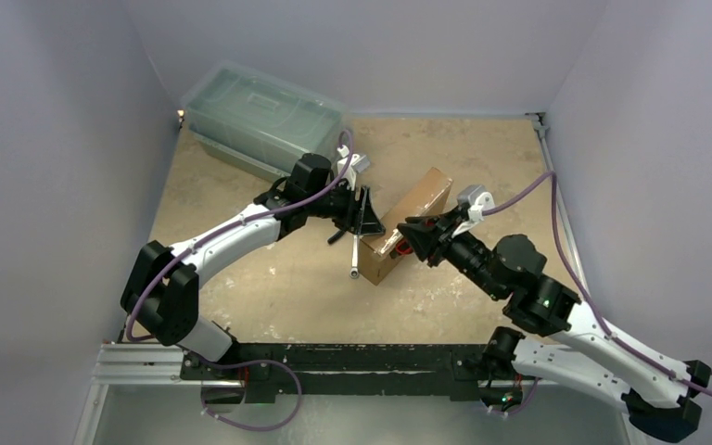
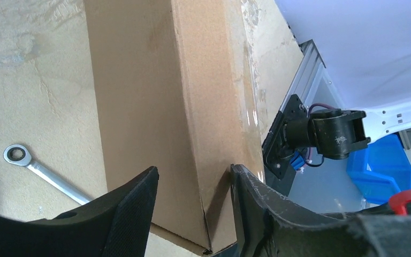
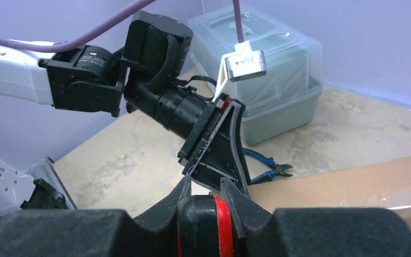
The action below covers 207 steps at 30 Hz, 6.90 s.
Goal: Unpack the express box
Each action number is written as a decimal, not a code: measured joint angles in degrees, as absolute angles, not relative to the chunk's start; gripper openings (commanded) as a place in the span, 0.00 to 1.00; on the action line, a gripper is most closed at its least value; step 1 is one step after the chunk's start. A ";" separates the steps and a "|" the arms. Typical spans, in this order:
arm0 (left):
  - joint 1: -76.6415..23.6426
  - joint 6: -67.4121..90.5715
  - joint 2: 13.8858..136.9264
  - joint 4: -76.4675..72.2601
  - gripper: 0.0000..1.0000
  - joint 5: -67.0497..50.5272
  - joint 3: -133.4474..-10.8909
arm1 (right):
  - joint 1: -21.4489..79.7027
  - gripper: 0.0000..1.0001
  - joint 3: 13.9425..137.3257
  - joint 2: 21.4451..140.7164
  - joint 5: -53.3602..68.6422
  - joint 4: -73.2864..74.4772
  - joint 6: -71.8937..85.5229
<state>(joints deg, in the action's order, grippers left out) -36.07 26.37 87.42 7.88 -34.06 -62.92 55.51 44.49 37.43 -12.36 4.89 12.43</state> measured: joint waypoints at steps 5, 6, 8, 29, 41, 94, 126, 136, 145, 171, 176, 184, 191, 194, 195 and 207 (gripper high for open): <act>-36.07 26.37 87.42 7.84 0.50 -34.11 -62.92 | 55.48 0.00 48.40 41.76 -12.05 3.97 9.17; -36.07 26.37 87.42 7.84 0.50 -34.11 -62.92 | 55.51 0.00 49.50 43.31 -11.84 3.22 8.34; -36.07 26.37 87.48 7.84 0.49 -34.11 -62.92 | 55.64 0.00 50.89 46.22 -11.09 1.58 6.52; -36.07 26.39 88.95 8.67 0.48 -35.35 -64.25 | 59.16 0.00 51.07 53.65 -10.72 -6.76 -4.21; -36.07 26.37 88.95 8.95 0.48 -35.40 -64.29 | 59.20 0.00 50.85 53.93 -9.39 -7.14 -4.54; -36.07 26.35 89.08 9.96 0.47 -35.14 -64.95 | 59.72 0.00 45.67 52.03 -10.13 -7.44 -3.75; -36.45 26.35 89.69 10.31 0.46 -35.42 -65.47 | 64.58 0.00 47.83 52.07 -18.48 1.17 -1.78; -36.75 26.35 89.89 10.41 0.47 -35.40 -65.76 | 64.86 0.00 40.45 44.34 -18.31 -3.75 -2.28; -35.38 24.80 87.96 13.15 0.74 -31.55 -65.71 | 64.88 0.00 39.53 46.39 -18.55 -8.32 -2.52; -59.55 31.73 49.98 -13.98 0.84 5.69 -22.59 | 65.23 0.00 38.76 47.24 -29.39 -10.44 8.84; -67.66 25.85 50.70 -38.59 0.87 16.38 -5.82 | 65.23 0.00 38.76 47.20 -29.50 -10.37 9.28; -70.28 13.47 69.69 -66.78 0.88 24.21 -3.03 | 65.23 0.00 39.05 47.24 -29.52 -9.96 9.43; -70.17 9.02 81.52 -79.40 0.90 28.42 -7.33 | 65.23 0.00 39.48 47.22 -29.45 -9.04 9.41; -69.14 8.73 82.52 -79.64 0.91 28.18 -9.45 | 65.23 0.00 39.64 47.22 -29.41 -8.71 9.41; -68.60 8.71 82.81 -79.70 0.91 27.70 -10.28 | 65.23 0.00 39.68 47.22 -29.39 -8.64 9.41; -63.44 9.91 86.72 -79.61 0.86 14.48 -14.37 | 65.23 0.00 41.21 49.19 -28.75 -8.23 9.32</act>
